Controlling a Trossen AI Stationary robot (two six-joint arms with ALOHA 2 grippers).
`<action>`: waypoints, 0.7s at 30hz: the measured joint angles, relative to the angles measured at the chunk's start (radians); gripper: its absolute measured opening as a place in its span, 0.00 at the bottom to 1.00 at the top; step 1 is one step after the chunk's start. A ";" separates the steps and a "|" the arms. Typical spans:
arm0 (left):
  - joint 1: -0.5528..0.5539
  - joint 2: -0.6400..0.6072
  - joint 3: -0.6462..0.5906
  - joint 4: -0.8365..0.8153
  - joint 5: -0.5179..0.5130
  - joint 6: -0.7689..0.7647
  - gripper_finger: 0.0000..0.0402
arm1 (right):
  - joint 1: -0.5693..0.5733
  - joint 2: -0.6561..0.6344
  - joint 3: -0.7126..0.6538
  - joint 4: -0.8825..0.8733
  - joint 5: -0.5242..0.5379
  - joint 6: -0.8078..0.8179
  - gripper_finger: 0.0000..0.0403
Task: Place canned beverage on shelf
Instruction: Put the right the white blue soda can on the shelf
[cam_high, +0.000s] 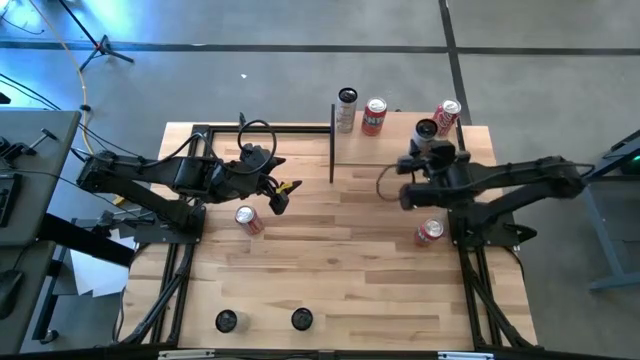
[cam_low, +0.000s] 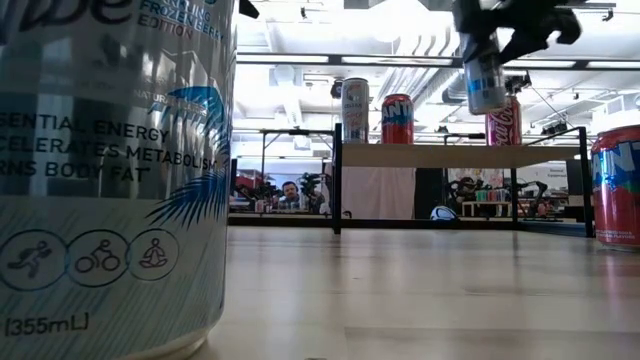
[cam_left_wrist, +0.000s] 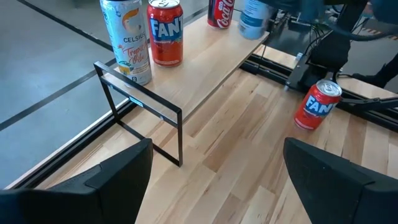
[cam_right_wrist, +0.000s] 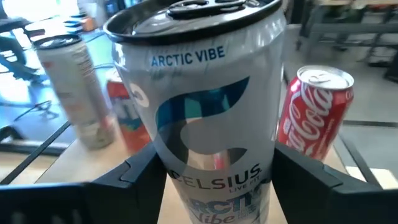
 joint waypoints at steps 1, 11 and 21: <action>0.000 0.000 0.000 0.000 0.000 0.000 0.84 | -0.023 0.008 0.000 0.029 0.000 -0.029 0.57; 0.000 0.000 0.000 0.000 0.000 0.000 0.84 | -0.202 0.087 0.000 0.358 -0.072 -0.327 0.57; 0.000 0.000 0.000 0.000 0.000 0.000 0.84 | -0.286 0.113 0.000 0.500 -0.142 -0.431 0.57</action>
